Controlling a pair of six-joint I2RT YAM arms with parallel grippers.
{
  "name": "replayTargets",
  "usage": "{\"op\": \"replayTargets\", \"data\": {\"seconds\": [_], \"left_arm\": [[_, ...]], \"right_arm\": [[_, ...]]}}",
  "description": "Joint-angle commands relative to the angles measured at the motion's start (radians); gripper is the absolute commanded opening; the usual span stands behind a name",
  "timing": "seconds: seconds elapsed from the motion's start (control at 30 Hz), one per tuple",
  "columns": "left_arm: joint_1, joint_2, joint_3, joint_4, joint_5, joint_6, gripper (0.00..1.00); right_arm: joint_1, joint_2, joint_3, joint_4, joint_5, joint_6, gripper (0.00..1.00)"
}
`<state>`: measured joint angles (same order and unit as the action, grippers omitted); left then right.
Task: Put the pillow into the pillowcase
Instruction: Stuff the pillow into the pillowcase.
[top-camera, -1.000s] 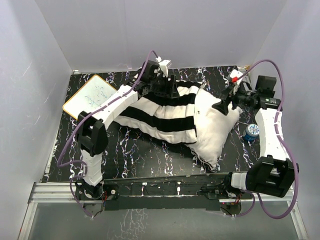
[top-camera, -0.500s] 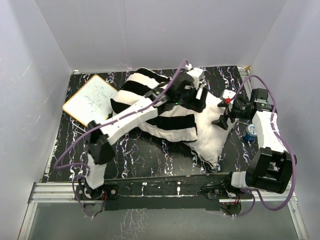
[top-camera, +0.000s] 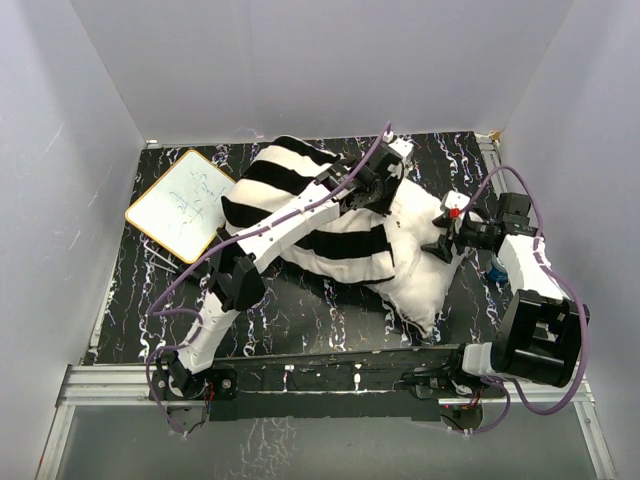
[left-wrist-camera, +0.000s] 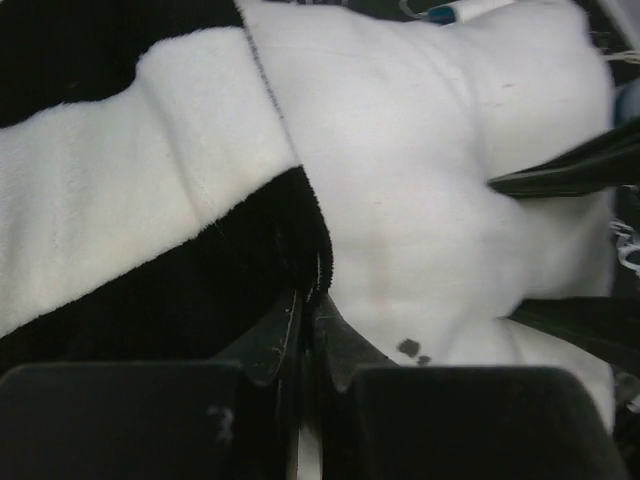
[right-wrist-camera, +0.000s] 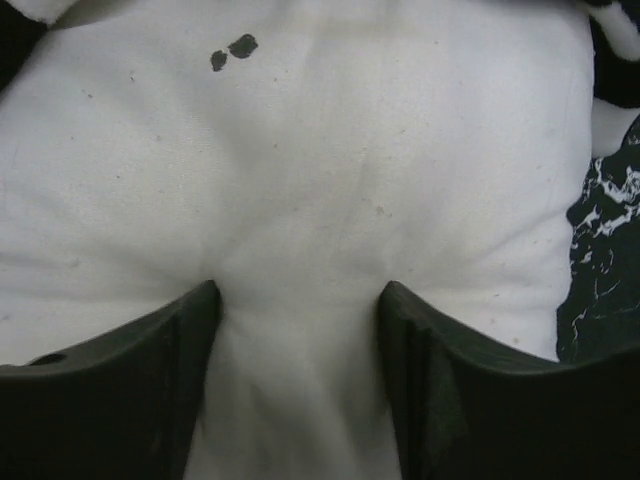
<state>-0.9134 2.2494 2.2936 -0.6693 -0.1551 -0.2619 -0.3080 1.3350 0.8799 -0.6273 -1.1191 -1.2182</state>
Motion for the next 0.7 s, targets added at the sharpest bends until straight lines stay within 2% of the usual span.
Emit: {"op": "replayTargets", "data": {"seconds": [0.0, 0.03, 0.1, 0.17, 0.23, 0.3, 0.33, 0.4, 0.47, 0.53, 0.6, 0.67], "left_arm": [[0.001, -0.097, 0.082, 0.034, 0.344, -0.036, 0.0], [0.001, -0.117, 0.081, 0.09, 0.438, -0.076, 0.0], [-0.001, -0.14, 0.086, 0.213, 0.614, -0.2, 0.0], [-0.003, -0.133, 0.102, 0.361, 0.739, -0.326, 0.0], [-0.01, -0.084, 0.124, 0.574, 0.834, -0.504, 0.0], [-0.027, 0.002, 0.176, 0.806, 0.904, -0.708, 0.0], [-0.037, 0.045, 0.221, 0.881, 0.923, -0.777, 0.0], [-0.051, 0.087, 0.248, 0.99, 0.94, -0.864, 0.0], [-0.059, 0.022, 0.109, 1.14, 0.928, -0.927, 0.0], [-0.054, -0.073, -0.081, 1.234, 0.901, -0.927, 0.0], [-0.025, -0.16, -0.259, 1.221, 0.88, -0.882, 0.0], [0.021, -0.234, -0.473, 1.308, 0.862, -0.908, 0.0]], "right_arm": [[0.076, 0.01, -0.011, 0.288, 0.034, 0.281, 0.42], [0.087, 0.006, -0.004, 0.354, 0.032, 0.385, 0.26], [0.115, -0.013, 0.017, 0.485, 0.008, 0.587, 0.12], [0.16, -0.048, 0.006, 0.755, 0.001, 0.882, 0.08], [0.213, -0.044, -0.018, 1.121, -0.002, 1.357, 0.08], [0.231, -0.005, -0.078, 1.561, 0.08, 1.762, 0.08], [0.226, 0.005, -0.118, 1.673, 0.136, 1.847, 0.08], [0.186, 0.018, -0.144, 1.655, 0.189, 1.876, 0.08], [0.161, 0.021, -0.204, 1.646, 0.21, 1.825, 0.08], [0.155, 0.025, -0.222, 1.535, 0.142, 1.692, 0.09], [0.142, 0.027, -0.198, 1.419, -0.043, 1.553, 0.12], [0.099, -0.018, -0.127, 1.087, -0.189, 1.231, 0.31]]}}
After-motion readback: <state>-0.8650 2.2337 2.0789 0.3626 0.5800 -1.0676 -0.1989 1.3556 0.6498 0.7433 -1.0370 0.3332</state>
